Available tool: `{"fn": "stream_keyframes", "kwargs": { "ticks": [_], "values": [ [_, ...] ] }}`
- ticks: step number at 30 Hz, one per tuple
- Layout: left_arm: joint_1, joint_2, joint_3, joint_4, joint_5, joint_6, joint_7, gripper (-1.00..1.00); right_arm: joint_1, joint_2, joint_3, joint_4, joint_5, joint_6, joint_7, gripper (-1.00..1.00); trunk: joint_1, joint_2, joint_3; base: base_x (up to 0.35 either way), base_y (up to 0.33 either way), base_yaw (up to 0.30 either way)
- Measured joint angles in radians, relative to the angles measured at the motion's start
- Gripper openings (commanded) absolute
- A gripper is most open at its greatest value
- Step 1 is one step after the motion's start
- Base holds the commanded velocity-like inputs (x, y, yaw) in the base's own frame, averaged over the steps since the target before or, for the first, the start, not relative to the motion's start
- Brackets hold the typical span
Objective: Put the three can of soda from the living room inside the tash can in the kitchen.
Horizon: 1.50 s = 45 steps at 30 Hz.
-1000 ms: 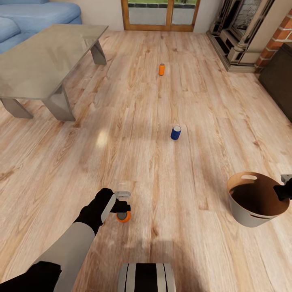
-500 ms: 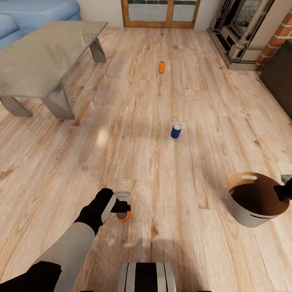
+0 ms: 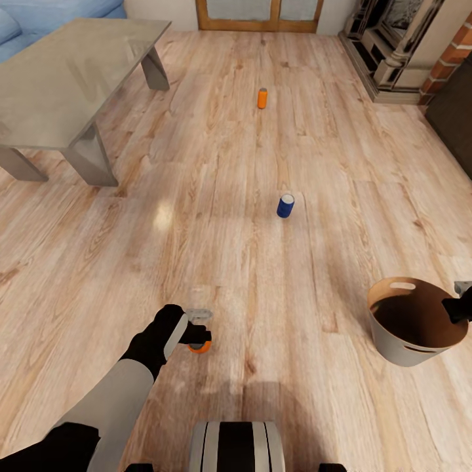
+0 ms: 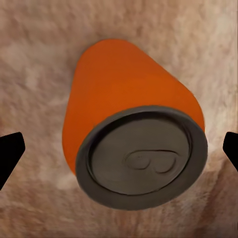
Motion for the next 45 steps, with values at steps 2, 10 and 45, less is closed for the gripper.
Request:
{"fn": "stream_keyframes", "kwargs": {
  "ticks": [2, 10, 45],
  "values": [
    [0.000, 0.000, 0.000, 0.000, 0.000, 0.000, 0.001, 1.00, 0.002, -0.027, 0.003, 0.003, -0.047, 0.000, 0.010, -1.00, 0.001, 0.000, -0.010, 0.000, 0.000, 0.000],
    [0.000, 0.002, 0.001, -0.014, 0.001, 0.000, -0.004, -1.00, 0.001, -0.032, 0.000, 0.003, -0.044, 0.000, 0.020, -1.00, 0.001, -0.001, -0.013, 0.000, 0.000, 0.000],
    [0.003, 0.003, -0.001, -0.056, -0.002, 0.003, -0.020, -1.00, 0.009, 0.003, -0.002, 0.000, 0.004, 0.000, 0.000, -1.00, -0.008, 0.005, 0.067, 0.000, 0.000, 0.000]
  ]
}}
